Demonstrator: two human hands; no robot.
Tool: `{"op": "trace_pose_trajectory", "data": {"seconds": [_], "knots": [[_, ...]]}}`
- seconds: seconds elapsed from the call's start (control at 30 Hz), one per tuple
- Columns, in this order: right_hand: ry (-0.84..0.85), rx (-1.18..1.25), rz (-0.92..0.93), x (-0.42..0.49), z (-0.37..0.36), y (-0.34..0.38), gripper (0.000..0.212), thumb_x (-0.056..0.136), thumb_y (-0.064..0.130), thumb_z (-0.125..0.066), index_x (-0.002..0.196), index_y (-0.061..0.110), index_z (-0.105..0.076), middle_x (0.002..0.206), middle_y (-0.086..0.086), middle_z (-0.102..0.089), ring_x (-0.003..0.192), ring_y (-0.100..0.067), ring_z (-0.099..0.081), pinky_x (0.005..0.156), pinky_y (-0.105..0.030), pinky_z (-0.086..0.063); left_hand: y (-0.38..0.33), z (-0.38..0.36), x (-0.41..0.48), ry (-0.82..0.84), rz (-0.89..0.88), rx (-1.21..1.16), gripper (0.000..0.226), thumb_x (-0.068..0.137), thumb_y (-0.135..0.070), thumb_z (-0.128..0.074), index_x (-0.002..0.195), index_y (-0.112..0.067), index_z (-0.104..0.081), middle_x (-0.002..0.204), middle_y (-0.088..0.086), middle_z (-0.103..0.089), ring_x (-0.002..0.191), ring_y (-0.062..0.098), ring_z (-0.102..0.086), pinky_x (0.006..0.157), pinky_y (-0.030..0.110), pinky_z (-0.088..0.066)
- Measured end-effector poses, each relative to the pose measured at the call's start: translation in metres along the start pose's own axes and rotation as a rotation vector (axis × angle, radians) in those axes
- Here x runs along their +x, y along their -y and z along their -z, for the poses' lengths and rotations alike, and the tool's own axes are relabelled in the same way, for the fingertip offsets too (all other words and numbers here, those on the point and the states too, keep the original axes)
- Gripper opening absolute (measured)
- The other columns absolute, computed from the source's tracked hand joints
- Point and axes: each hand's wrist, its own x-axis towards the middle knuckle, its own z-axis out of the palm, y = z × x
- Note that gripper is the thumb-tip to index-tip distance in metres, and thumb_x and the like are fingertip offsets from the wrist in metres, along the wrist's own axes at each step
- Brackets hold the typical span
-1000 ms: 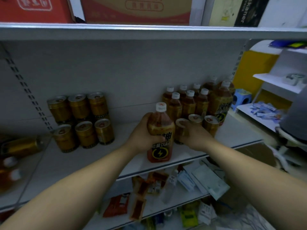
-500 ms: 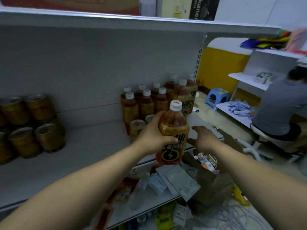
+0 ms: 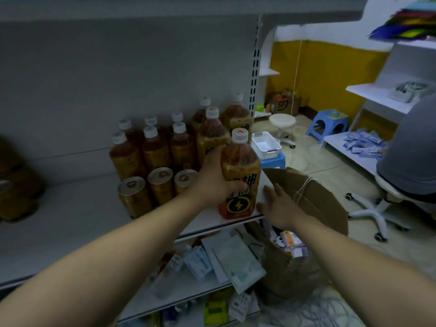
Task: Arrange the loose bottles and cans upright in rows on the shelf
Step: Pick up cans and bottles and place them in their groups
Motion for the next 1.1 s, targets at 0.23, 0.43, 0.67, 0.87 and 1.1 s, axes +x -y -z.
{"op": "trace_pose_trajectory", "data": {"seconds": [0.23,0.43,0.67,0.87,1.1], "knots": [[-0.054,-0.126,0.057,0.002,-0.009,-0.001,0.069,0.095,0.058,-0.022,0.152,0.025,-0.001,0.159,-0.018,0.004,0.143,-0.039,-0.012,0.110,-0.045,-0.023,-0.003,0.016,0.019,-0.057,-0.233,0.748,0.105,0.065,-0.059,-0.070,0.145,-0.015,-0.019,0.151,0.008,-0.026,0.138,0.018,-0.015,0.112,0.031,0.006],[-0.081,-0.200,0.085,-0.002,-0.010,0.000,0.072,0.094,0.061,-0.017,0.152,0.022,-0.001,0.160,-0.015,0.004,0.145,-0.034,-0.005,0.113,-0.046,-0.021,-0.005,0.001,0.041,-0.115,-0.259,0.965,0.107,0.070,-0.068,-0.059,0.146,-0.007,-0.015,0.155,0.014,-0.019,0.144,0.022,-0.005,0.110,0.039,0.021],[-0.072,-0.138,0.088,-0.003,-0.009,0.002,0.072,0.094,0.062,-0.020,0.153,0.023,-0.001,0.161,-0.010,0.006,0.145,-0.033,-0.003,0.113,-0.047,-0.020,-0.009,-0.011,0.054,-0.107,-0.317,0.924,0.106,0.071,-0.065,-0.062,0.146,-0.007,-0.017,0.155,0.010,-0.020,0.143,0.018,-0.007,0.106,0.029,0.021],[-0.091,-0.126,0.095,-0.004,-0.009,0.003,0.070,0.095,0.060,-0.021,0.153,0.025,-0.002,0.161,-0.011,0.003,0.144,-0.035,-0.009,0.111,-0.049,-0.025,-0.009,-0.013,0.058,-0.064,-0.258,0.822,0.104,0.074,-0.061,-0.063,0.147,-0.008,-0.012,0.156,0.011,-0.015,0.143,0.018,-0.008,0.112,0.033,0.010],[-0.111,-0.100,0.099,-0.006,-0.008,0.004,0.074,0.095,0.058,-0.025,0.153,0.018,0.000,0.161,-0.011,0.000,0.143,-0.033,-0.014,0.111,-0.046,-0.026,-0.017,-0.036,0.060,-0.123,-0.351,0.739,0.092,0.078,-0.052,-0.065,0.144,-0.003,-0.024,0.151,0.016,-0.028,0.139,0.023,-0.016,0.101,0.012,0.023]]}}
